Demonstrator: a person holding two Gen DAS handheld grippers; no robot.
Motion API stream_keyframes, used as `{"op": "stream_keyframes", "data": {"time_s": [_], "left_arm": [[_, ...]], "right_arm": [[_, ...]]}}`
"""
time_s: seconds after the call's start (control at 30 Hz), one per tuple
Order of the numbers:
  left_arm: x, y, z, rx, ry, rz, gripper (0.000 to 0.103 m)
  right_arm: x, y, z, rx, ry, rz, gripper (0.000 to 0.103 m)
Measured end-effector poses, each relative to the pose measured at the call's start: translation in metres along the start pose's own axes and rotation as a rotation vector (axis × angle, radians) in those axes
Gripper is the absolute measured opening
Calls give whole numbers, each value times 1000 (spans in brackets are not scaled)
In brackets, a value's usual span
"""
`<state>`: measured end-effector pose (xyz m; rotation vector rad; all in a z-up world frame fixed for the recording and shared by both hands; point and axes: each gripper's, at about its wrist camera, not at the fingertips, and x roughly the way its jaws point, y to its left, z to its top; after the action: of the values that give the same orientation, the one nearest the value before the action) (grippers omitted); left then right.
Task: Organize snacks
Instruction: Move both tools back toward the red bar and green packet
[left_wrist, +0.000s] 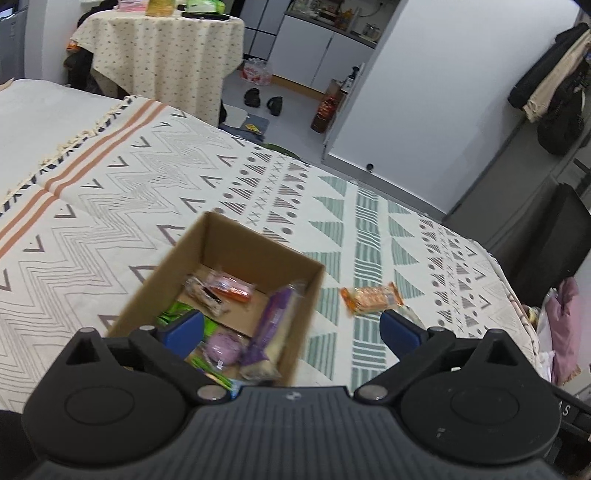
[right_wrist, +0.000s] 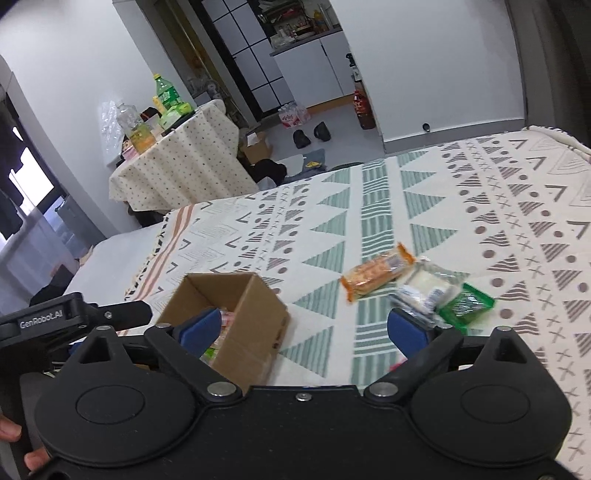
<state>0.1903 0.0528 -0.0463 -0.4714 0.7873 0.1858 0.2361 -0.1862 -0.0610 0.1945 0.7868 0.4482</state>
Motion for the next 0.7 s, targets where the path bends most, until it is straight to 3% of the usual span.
{"op": "stream_keyframes", "data": {"time_s": [0.7], "left_arm": [[17,-85,-39,119,-10,-83,98]], "right_arm": [[-34,-95,-6,236,-76,-44,96]]}}
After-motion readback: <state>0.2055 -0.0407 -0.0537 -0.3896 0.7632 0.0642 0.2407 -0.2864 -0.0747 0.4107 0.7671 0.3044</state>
